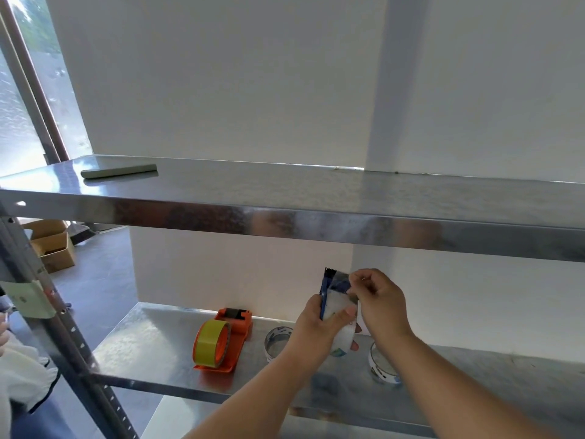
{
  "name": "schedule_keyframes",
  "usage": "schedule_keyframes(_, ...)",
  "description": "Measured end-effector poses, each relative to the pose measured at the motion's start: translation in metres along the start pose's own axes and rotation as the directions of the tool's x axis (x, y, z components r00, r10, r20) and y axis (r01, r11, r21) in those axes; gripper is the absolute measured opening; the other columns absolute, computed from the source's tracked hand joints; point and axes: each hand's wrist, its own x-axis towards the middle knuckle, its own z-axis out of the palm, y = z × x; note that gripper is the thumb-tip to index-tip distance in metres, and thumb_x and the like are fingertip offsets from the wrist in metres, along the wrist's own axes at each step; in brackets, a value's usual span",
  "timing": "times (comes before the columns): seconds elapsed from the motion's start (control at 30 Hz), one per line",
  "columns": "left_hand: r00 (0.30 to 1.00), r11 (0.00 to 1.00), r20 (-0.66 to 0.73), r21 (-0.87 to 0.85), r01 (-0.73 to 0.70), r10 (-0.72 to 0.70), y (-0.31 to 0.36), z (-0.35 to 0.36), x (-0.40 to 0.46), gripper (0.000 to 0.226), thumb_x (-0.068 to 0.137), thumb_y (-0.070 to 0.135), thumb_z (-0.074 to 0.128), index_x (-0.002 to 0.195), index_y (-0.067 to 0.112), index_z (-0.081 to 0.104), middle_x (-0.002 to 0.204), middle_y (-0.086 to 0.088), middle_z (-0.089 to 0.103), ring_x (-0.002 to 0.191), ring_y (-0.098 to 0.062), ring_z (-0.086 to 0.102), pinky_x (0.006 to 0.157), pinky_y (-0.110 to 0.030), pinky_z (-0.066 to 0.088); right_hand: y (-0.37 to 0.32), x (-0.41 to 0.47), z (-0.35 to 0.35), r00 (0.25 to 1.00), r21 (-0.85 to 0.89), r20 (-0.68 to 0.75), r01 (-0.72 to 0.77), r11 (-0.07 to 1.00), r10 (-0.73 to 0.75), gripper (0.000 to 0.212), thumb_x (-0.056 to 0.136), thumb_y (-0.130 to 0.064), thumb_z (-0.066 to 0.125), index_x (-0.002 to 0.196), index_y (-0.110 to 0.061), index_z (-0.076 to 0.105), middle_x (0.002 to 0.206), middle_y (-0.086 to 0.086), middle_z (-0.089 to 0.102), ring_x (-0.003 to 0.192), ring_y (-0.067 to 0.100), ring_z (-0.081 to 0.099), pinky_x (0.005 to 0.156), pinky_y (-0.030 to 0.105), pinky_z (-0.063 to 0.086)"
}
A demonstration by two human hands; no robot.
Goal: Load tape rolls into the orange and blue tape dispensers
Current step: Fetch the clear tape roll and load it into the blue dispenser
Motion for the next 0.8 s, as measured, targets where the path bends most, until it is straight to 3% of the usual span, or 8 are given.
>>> schedule_keyframes(0.17,0.999,0.999,0.014,0.020,-0.031,0.031,0.003,-0.004,-0.002,0.031,0.090,0.020,0.064,0.116,0.010,0.050,0.095,-0.005,0.073,0.069,-0.012,0.070,0.062,-0.022,0.059,0.000,0.014,0.000,0.992,0.102,-0.068,-0.099,0.990,0.106,0.010,0.093,-0.016,0.055,0.093,-0.010,0.063,0.078,0.003,0.068,0.072,0.016,0.062,0.068,0.025,0.050)
schedule_keyframes(0.3,0.999,0.999,0.006,0.016,-0.041,0.041,0.001,-0.004,-0.003,0.026,0.090,0.012,0.064,0.111,0.013,0.051,0.099,-0.003,0.070,0.075,-0.009,0.070,0.065,-0.020,0.057,0.002,0.018,0.006,0.977,0.184,-0.123,-0.151,0.971,0.175,0.011,0.094,-0.014,0.052,0.094,-0.008,0.060,0.075,0.004,0.065,0.068,0.016,0.059,0.059,0.024,0.047)
schedule_keyframes(0.43,0.998,0.998,0.001,0.026,-0.056,0.056,0.003,-0.002,-0.002,0.024,0.089,0.011,0.065,0.109,0.015,0.051,0.092,0.004,0.067,0.068,0.004,0.068,0.060,-0.010,0.054,0.009,0.022,0.011,0.972,0.105,-0.175,-0.138,0.985,0.155,0.012,0.093,-0.019,0.052,0.096,-0.010,0.060,0.102,0.010,0.060,0.082,0.022,0.059,0.045,0.021,0.042)
schedule_keyframes(0.53,0.998,0.998,-0.004,-0.007,-0.059,0.059,0.005,-0.003,0.000,0.030,0.089,0.009,0.064,0.115,0.008,0.049,0.093,0.003,0.069,0.066,0.006,0.069,0.057,-0.008,0.052,0.005,0.029,0.010,0.983,0.097,-0.101,-0.144,0.985,0.154,0.015,0.094,-0.018,0.049,0.096,-0.006,0.057,0.104,0.004,0.056,0.077,0.013,0.055,0.046,0.019,0.040)
schedule_keyframes(0.67,0.997,0.997,-0.041,-0.046,-0.063,0.061,0.003,-0.008,0.002,0.034,0.088,0.012,0.067,0.118,0.012,0.050,0.099,-0.001,0.074,0.076,-0.003,0.073,0.064,-0.016,0.057,0.002,0.036,0.013,0.977,0.125,0.015,-0.211,0.969,0.211,0.009,0.095,-0.018,0.046,0.091,-0.014,0.052,0.093,0.005,0.056,0.083,0.016,0.051,0.065,0.026,0.040)
schedule_keyframes(0.8,0.994,0.997,-0.087,-0.039,-0.064,0.061,-0.002,-0.012,0.001,0.030,0.085,0.015,0.070,0.110,0.022,0.054,0.101,0.003,0.072,0.085,-0.004,0.071,0.079,-0.023,0.056,0.003,0.032,0.021,0.965,0.202,0.093,-0.261,0.944,0.247,0.012,0.097,-0.019,0.041,0.086,-0.019,0.047,0.093,0.011,0.052,0.077,0.021,0.053,0.059,0.032,0.043)
